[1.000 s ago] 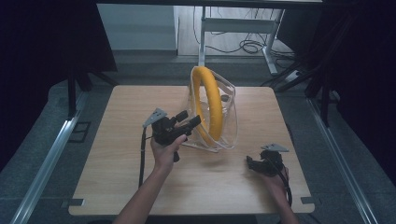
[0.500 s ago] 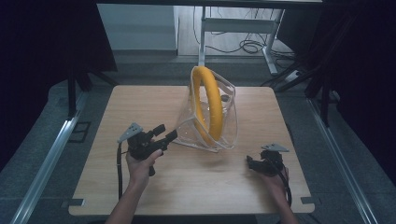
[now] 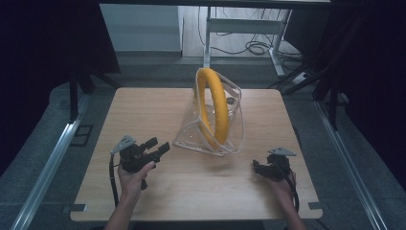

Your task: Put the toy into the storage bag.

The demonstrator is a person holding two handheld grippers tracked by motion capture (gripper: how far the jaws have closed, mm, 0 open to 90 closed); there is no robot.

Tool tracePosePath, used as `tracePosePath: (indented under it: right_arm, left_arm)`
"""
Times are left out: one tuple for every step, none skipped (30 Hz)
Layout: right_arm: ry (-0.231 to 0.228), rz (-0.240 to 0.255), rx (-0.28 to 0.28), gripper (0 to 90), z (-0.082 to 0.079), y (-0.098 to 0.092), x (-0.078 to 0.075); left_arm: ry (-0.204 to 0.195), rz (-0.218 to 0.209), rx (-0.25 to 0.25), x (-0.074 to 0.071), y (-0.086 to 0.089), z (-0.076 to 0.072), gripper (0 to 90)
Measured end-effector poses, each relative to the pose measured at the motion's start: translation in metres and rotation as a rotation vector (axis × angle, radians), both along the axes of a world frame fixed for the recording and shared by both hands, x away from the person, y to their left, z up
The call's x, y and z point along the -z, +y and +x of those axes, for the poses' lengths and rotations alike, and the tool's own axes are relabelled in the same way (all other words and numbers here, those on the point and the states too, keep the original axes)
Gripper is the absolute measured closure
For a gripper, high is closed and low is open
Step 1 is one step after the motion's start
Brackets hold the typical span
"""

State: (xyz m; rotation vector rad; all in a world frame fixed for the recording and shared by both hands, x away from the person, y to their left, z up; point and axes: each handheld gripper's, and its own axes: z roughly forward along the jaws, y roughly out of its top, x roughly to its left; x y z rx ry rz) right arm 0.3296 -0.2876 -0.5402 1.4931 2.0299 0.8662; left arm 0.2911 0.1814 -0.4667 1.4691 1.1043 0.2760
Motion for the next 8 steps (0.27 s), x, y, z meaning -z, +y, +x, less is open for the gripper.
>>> tracePosePath:
  right_arm:
    - [0.000, 0.000, 0.000, 18.1, 0.0000, 0.0000, 0.0000]
    - [0.000, 0.000, 0.000, 18.1, 0.0000, 0.0000, 0.0000]
    - [0.000, 0.000, 0.000, 18.0, 0.0000, 0.0000, 0.0000]
    - [0.000, 0.000, 0.000, 18.1, 0.0000, 0.0000, 0.0000]
    - [0.000, 0.000, 0.000, 18.1, 0.0000, 0.0000, 0.0000]
    - [0.000, 0.000, 0.001, 17.9, 0.0000, 0.0000, 0.0000]
    - [0.000, 0.000, 0.003, 17.6, 0.0000, -0.0001, 0.0000]
    - [0.001, -0.001, 0.003, 17.5, 0.0001, -0.0003, 0.0001]
  left_arm:
    - [0.000, 0.004, -0.001, 0.0003, 0.0001, -0.0002, 32.5]
    - [0.002, 0.003, 0.001, 0.0006, 0.0003, -0.0002, 32.5]
    - [0.004, 0.004, 0.004, 0.0011, 0.0009, 0.0000, 32.5]
    - [0.005, 0.005, 0.004, 0.0014, 0.0013, 0.0003, 32.5]
    - [0.008, 0.006, 0.005, 0.0021, 0.0018, 0.0010, 32.5]
    - [0.014, 0.006, 0.010, 0.0032, 0.0027, 0.0022, 32.4]
    - [0.021, 0.004, 0.012, 0.0043, 0.0031, 0.0033, 32.3]
    - [0.026, 0.002, 0.013, 0.0050, 0.0034, 0.0040, 32.2]
